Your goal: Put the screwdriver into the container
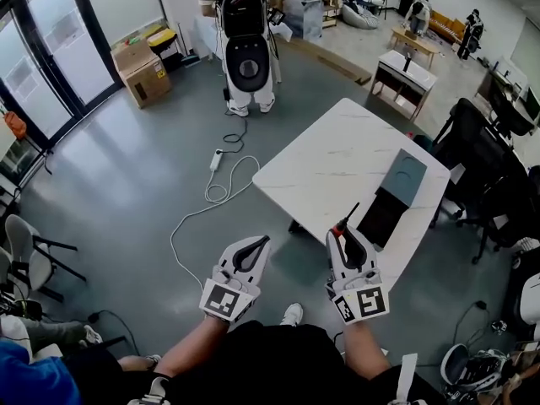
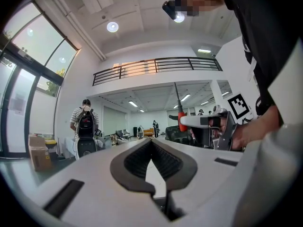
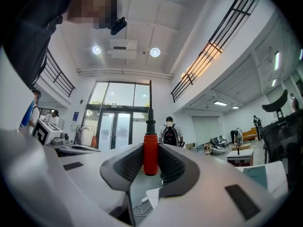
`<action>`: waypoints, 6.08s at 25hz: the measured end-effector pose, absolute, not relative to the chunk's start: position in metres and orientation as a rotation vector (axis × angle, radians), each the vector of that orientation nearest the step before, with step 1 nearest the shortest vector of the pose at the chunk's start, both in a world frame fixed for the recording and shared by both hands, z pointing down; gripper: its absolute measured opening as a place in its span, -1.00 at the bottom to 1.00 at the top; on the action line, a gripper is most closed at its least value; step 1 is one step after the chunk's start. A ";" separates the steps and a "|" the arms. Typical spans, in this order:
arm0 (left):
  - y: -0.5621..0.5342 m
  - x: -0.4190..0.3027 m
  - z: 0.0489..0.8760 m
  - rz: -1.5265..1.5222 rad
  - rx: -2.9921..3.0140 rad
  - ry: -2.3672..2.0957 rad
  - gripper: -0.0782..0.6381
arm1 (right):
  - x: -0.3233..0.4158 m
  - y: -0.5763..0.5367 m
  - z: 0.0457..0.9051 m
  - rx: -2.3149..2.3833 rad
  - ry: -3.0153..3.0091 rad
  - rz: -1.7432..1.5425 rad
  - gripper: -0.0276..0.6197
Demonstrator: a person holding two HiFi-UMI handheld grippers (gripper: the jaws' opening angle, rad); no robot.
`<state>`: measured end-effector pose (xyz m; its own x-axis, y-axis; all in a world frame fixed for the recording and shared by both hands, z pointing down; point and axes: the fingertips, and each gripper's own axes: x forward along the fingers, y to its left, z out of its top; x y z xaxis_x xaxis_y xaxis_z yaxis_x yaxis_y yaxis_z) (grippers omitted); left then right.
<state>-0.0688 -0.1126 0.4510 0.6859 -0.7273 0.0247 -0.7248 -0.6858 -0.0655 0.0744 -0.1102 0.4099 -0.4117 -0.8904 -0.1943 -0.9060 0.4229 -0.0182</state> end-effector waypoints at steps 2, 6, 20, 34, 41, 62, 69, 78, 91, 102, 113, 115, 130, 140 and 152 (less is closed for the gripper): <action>-0.122 -0.063 0.448 -0.061 -2.832 1.235 -0.77 | 0.079 -0.118 0.411 -1.583 2.506 0.135 -0.58; -0.140 -0.057 0.443 -0.053 -2.821 1.242 -0.77 | 0.086 -0.134 0.408 -1.562 2.491 0.108 -0.58; -0.248 -0.033 0.451 -0.058 -2.923 1.080 -0.77 | 0.084 -0.226 0.397 -1.635 2.442 0.147 -0.58; -0.313 -0.058 0.452 -0.034 -2.979 0.803 -0.77 | 0.045 -0.272 0.412 -1.882 2.377 0.179 -0.58; -0.327 -0.044 0.464 -0.020 -3.034 0.667 -0.77 | 0.042 -0.276 0.423 -1.981 2.329 0.149 -0.58; -0.377 0.136 0.477 -0.055 -3.071 0.402 -0.77 | 0.238 -0.299 0.445 -2.210 2.089 0.053 -0.58; -0.388 0.172 0.491 -0.057 -3.141 0.361 -0.77 | 0.282 -0.291 0.466 -2.274 2.019 -0.026 -0.58; -0.399 0.208 0.508 -0.118 -3.169 0.147 -0.77 | 0.318 -0.280 0.502 -2.480 1.851 -0.174 -0.58; -0.415 0.232 0.534 -0.194 -3.176 -0.069 -0.77 | 0.336 -0.237 0.614 -2.775 1.655 -0.799 -0.58; -0.424 0.226 0.553 -0.231 -3.204 -0.099 -0.77 | 0.330 -0.206 0.721 -2.711 1.483 -1.617 -0.58; -0.443 0.213 0.560 -0.222 -3.235 -0.057 -0.77 | 0.340 -0.201 0.768 -2.634 1.441 -2.022 -0.58; -0.447 0.210 0.559 -0.217 -3.234 -0.052 -0.77 | 0.343 -0.207 0.768 -2.623 1.431 -2.042 -0.58; -0.467 0.201 0.561 -0.211 -3.252 -0.005 -0.77 | 0.353 -0.222 0.793 -2.573 1.343 -2.197 -0.58; -0.462 0.202 0.559 -0.193 -3.242 -0.040 -0.77 | 0.356 -0.232 0.774 -2.627 1.337 -2.063 -0.50; -0.435 0.212 0.554 -0.211 -3.246 -0.105 -0.77 | 0.364 -0.260 0.634 -2.750 1.539 -1.268 -0.51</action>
